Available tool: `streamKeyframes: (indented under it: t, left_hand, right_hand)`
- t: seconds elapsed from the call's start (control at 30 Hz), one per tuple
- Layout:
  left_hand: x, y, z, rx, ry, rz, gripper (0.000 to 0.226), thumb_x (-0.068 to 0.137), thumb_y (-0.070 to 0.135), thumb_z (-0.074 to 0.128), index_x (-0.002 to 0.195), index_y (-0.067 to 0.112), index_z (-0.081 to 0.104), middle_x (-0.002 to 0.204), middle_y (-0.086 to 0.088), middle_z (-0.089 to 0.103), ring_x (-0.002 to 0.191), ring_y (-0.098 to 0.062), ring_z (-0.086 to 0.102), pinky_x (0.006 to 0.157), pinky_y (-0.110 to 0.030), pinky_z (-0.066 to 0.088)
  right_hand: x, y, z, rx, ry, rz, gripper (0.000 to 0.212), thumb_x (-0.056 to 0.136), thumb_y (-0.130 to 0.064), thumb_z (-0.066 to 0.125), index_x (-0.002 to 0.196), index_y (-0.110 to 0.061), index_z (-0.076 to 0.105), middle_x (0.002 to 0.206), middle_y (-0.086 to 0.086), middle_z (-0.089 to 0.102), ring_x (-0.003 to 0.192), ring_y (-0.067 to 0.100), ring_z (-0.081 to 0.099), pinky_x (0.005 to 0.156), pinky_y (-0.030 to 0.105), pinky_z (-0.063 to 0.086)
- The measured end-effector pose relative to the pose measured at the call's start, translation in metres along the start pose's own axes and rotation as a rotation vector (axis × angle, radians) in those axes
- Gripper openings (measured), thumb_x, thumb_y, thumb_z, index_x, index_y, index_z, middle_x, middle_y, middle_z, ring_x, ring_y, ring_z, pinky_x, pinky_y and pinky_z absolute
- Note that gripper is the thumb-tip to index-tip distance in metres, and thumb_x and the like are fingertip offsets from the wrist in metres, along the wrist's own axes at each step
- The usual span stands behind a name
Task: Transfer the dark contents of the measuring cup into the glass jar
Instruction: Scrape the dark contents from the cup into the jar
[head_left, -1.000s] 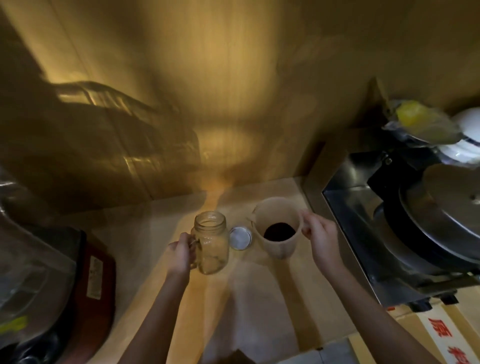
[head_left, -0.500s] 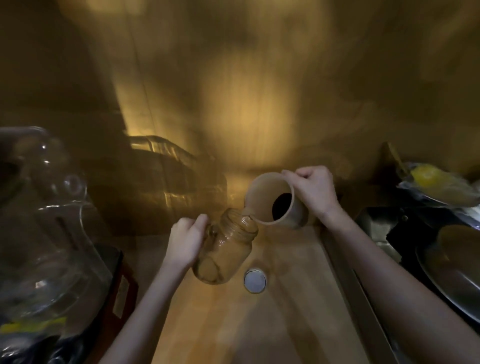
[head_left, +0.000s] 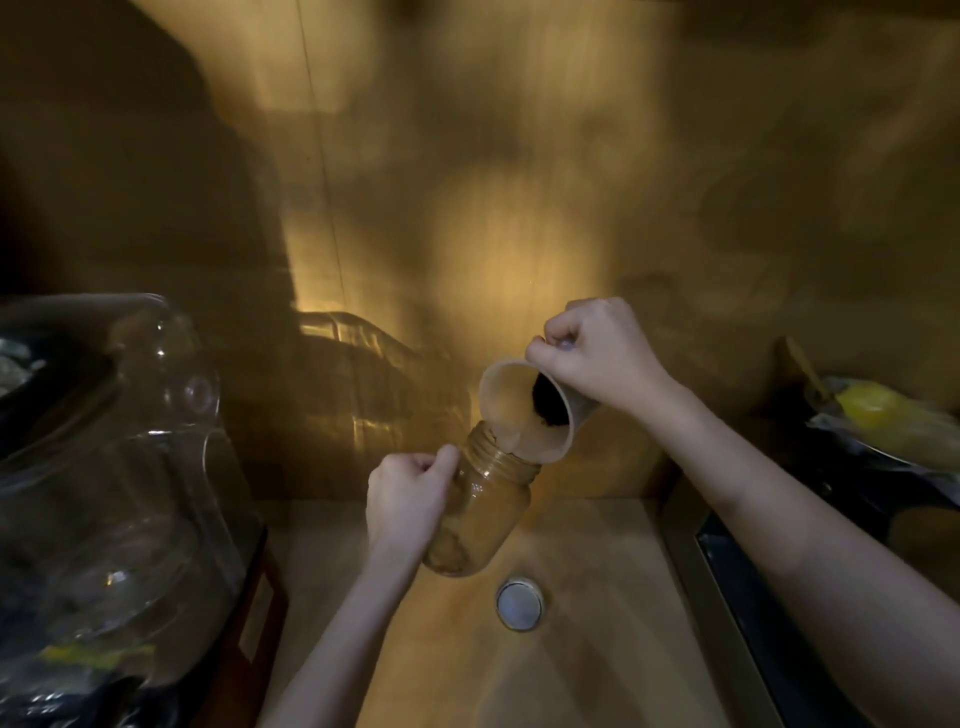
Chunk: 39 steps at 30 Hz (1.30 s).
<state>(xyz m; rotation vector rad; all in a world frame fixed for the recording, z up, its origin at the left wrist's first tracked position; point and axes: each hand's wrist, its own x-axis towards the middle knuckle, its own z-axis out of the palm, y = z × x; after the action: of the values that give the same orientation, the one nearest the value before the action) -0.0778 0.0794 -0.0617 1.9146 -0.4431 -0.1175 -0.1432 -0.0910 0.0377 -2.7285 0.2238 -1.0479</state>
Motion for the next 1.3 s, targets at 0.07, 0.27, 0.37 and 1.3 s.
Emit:
streamKeyframes:
  t: [0.07,0.27,0.37,1.3]
  left_hand:
    - [-0.004,-0.002,0.005,-0.005,-0.009,-0.003,0.052,0.078,0.027,0.055,0.037,0.016,0.024,0.038,0.008,0.022,0.043,-0.014,0.025,0.051,-0.032,0.025]
    - [-0.013,-0.004,0.013,-0.025,-0.014,-0.026,0.052,0.079,0.027,0.055,0.038,0.018,0.025,0.038,0.007,0.023,0.04,-0.011,0.024,0.05,-0.03,0.023]
    - [-0.013,-0.006,0.016,-0.047,-0.004,-0.036,0.048,0.079,0.028,0.054,0.04,0.015,0.029,0.044,0.0,0.024,0.045,-0.016,0.025,0.052,-0.032,0.024]
    - [0.003,-0.006,0.026,-0.149,0.0,-0.038,0.045,0.08,0.029,0.053,0.04,0.013,0.039,0.042,0.0,0.032,0.043,-0.016,0.031,0.052,-0.033,0.03]
  right_hand:
    - [0.0,0.0,0.002,-0.028,-0.01,-0.057,0.048,0.066,-0.009,0.059,0.041,-0.019,0.02,0.046,0.01,0.025,0.05,0.019,0.024,0.048,0.029,0.024]
    - [-0.001,0.003,0.008,-0.126,-0.036,-0.184,0.036,0.063,-0.011,0.055,0.038,-0.011,0.029,0.041,0.006,0.023,0.045,0.018,0.023,0.045,0.021,0.021]
    - [-0.002,0.005,0.01,-0.123,-0.019,-0.192,0.035,0.064,-0.01,0.055,0.036,-0.008,0.034,0.039,0.006,0.025,0.041,0.02,0.026,0.047,0.014,0.018]
    - [0.019,0.009,0.01,-0.145,0.06,-0.364,0.031,0.062,-0.007,0.06,0.037,-0.012,0.043,0.038,-0.001,0.028,0.039,0.019,0.028,0.059,0.024,0.028]
